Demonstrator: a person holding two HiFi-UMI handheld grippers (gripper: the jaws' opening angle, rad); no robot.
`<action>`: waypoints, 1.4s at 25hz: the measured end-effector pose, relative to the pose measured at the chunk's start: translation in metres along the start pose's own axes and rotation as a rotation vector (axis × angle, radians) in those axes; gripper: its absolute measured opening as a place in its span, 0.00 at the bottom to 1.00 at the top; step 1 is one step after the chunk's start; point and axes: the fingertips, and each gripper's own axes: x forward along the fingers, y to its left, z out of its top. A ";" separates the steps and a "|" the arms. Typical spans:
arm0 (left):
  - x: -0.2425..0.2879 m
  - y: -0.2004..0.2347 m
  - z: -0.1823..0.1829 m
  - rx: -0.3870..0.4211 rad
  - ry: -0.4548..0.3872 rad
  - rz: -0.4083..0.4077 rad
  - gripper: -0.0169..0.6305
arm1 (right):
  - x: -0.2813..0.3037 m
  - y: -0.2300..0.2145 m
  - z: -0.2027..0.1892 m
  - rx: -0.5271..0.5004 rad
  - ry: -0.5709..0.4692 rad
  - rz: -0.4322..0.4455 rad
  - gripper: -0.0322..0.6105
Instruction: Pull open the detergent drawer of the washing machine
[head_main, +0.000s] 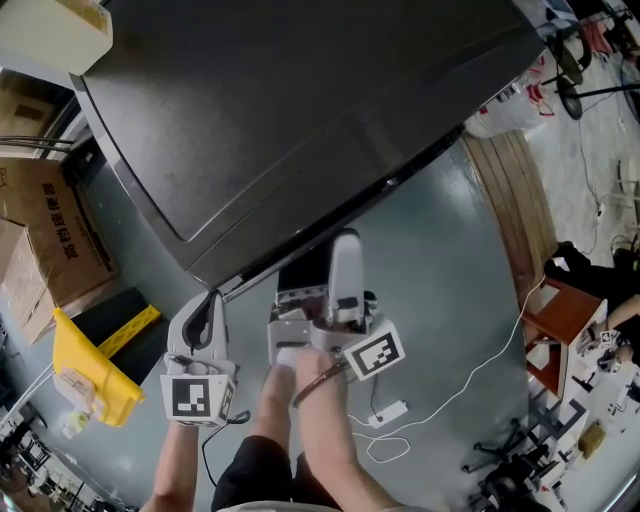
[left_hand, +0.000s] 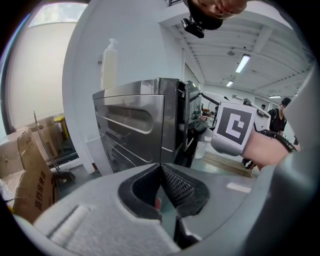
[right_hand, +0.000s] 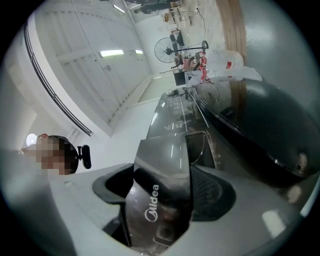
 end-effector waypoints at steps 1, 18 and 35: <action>0.000 0.000 0.000 0.002 0.000 -0.001 0.04 | 0.000 0.000 0.000 0.004 -0.002 -0.001 0.58; -0.003 0.004 0.003 0.022 -0.011 0.003 0.04 | -0.012 0.003 0.007 0.010 0.014 0.010 0.58; -0.015 -0.027 0.008 0.035 -0.042 -0.006 0.04 | -0.051 0.013 0.034 0.017 0.022 0.009 0.58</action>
